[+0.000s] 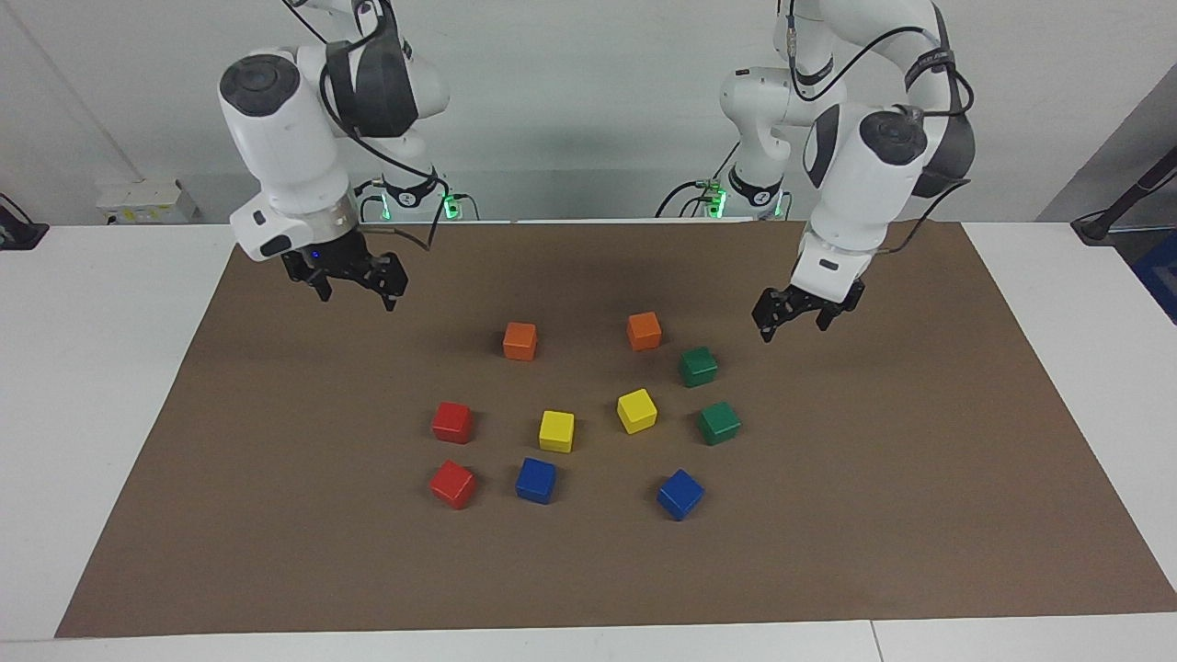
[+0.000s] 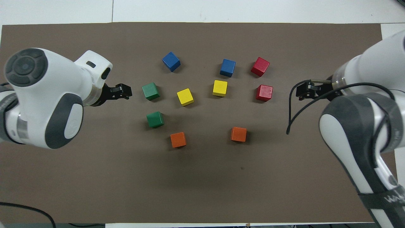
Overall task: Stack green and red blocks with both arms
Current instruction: 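Grasp the green block with the left gripper while the right gripper grasps red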
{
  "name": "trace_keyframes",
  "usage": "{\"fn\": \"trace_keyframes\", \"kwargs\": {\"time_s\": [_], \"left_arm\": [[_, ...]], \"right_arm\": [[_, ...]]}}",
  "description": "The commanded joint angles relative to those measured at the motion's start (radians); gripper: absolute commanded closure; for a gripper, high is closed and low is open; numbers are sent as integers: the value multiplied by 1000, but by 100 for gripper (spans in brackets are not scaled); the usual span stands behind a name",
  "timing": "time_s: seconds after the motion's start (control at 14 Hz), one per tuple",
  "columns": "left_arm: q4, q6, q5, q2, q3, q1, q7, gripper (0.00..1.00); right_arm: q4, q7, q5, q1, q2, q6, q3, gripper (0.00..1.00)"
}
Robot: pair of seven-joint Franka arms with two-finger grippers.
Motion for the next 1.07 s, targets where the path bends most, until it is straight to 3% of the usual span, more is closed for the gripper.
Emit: {"fn": "trace_keyframes", "kwargs": {"time_s": [0.0, 0.29, 0.57, 1.0], "left_arm": [[-23, 87, -11, 61, 16, -65, -74, 0], [-87, 179, -7, 93, 18, -95, -115, 0], [-95, 240, -4, 157, 18, -141, -218, 0], [-179, 341, -2, 176, 18, -146, -230, 0]], "right_arm": [[6, 130, 45, 36, 103, 119, 1, 0], [14, 190, 88, 59, 226, 285, 3, 0], [77, 230, 103, 60, 321, 319, 3, 0], [43, 151, 99, 68, 363, 368, 3, 0]]}}
